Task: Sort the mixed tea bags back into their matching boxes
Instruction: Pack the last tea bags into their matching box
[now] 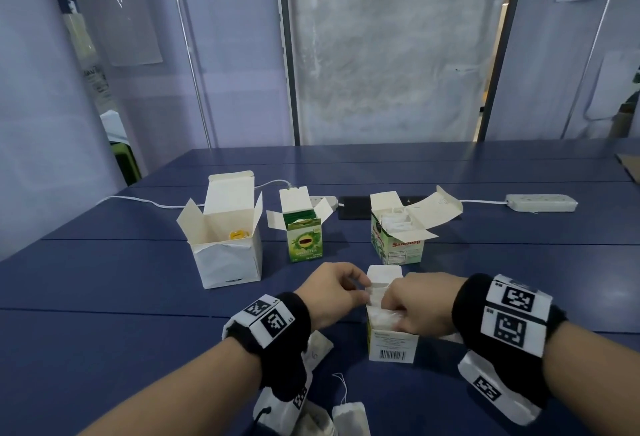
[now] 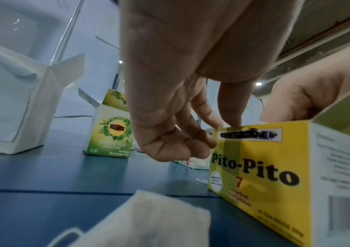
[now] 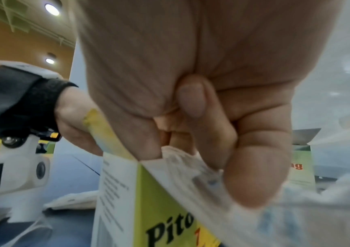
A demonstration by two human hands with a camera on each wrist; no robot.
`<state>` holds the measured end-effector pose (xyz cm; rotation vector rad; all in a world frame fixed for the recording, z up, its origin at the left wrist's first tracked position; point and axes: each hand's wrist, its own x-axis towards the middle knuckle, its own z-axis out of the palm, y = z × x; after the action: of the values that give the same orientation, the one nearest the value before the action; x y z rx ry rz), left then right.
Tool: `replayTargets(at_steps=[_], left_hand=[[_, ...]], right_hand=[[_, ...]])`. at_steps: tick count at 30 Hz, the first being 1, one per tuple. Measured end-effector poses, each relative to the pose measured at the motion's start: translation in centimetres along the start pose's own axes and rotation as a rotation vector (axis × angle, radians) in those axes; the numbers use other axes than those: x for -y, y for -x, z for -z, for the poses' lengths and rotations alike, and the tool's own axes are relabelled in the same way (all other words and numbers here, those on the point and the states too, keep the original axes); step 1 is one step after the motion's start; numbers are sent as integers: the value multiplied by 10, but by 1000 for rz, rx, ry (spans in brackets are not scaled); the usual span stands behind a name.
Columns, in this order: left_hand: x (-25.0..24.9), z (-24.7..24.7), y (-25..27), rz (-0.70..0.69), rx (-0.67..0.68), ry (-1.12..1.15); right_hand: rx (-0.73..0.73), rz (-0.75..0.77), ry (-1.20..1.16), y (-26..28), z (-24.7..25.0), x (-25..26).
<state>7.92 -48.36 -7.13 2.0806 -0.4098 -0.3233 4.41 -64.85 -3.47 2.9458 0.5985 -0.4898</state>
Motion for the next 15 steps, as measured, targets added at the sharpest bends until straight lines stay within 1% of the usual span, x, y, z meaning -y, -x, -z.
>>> replayTargets(at_steps=[4,9,11,13,15], left_hand=[[5,1,-1,6,-15,11],[4,-1,-2,-2,1,15],[3,-2,-2,-5,1,33],[4,-2,-3,-7,-16,33],[4,-1,-4,-4,-24,24]], right_hand=[[-33,-19,39,3,2,-2],[94,-39,62,3,2,3],[99,-62,103,2,1,6],[21,-86,119,1,-2,7],[-112,-123,76,1,-4,4]])
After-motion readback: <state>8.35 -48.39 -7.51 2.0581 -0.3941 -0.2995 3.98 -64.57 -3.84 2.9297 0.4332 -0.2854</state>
